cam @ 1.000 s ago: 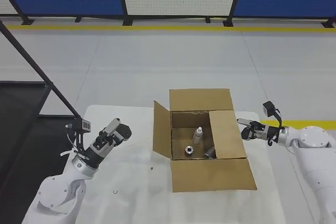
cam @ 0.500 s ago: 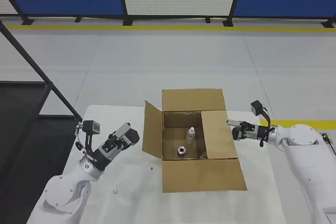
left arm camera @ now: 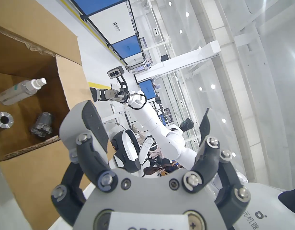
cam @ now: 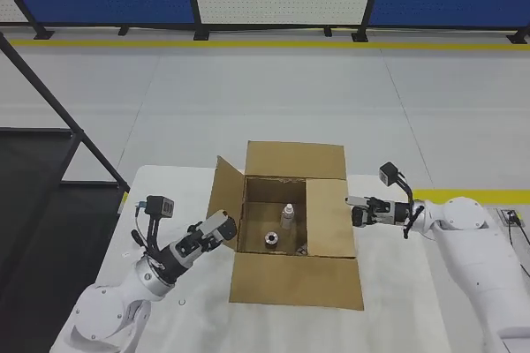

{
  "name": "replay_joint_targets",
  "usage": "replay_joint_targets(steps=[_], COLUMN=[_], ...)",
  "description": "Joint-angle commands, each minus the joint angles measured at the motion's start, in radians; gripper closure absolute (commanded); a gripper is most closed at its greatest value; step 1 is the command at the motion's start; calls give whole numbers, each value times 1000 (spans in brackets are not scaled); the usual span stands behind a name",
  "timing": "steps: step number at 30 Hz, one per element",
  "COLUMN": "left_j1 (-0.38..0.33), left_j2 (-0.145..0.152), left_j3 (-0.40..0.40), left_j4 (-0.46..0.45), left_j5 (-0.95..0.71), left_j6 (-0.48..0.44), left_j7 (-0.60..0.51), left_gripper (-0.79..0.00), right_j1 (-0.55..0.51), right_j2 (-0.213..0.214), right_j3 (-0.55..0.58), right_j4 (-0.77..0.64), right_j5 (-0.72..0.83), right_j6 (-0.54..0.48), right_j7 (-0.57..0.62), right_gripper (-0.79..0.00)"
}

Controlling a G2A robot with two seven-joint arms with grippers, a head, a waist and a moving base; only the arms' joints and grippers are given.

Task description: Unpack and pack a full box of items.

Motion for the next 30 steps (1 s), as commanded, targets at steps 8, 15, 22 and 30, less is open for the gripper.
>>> replay_joint_targets(steps=[8,15,22,30], left_j1=[-209,-422,-580,-683], left_j2=[-31,-91,-163,-225], left_j3=[210,428,579,659], left_j4=[118,361,571,800], left_j5=[16,45,-5,-25], left_j6=[111,135,128,113], left_j7=[-30,13,42,49], left_gripper=[-785,-785,-785,-785], right_j1=[-17,-98,-167,-185], right_j2=[55,110,147,167], right_j3=[103,192,233,233], right_j4=[-17,-119,-193,-215], right_j5=[114,212,255,279], right_j6=[-41,-39,-26,-25], right_j7=[-39,-38,-25,-23], right_gripper=[-785,-785,-785,-785])
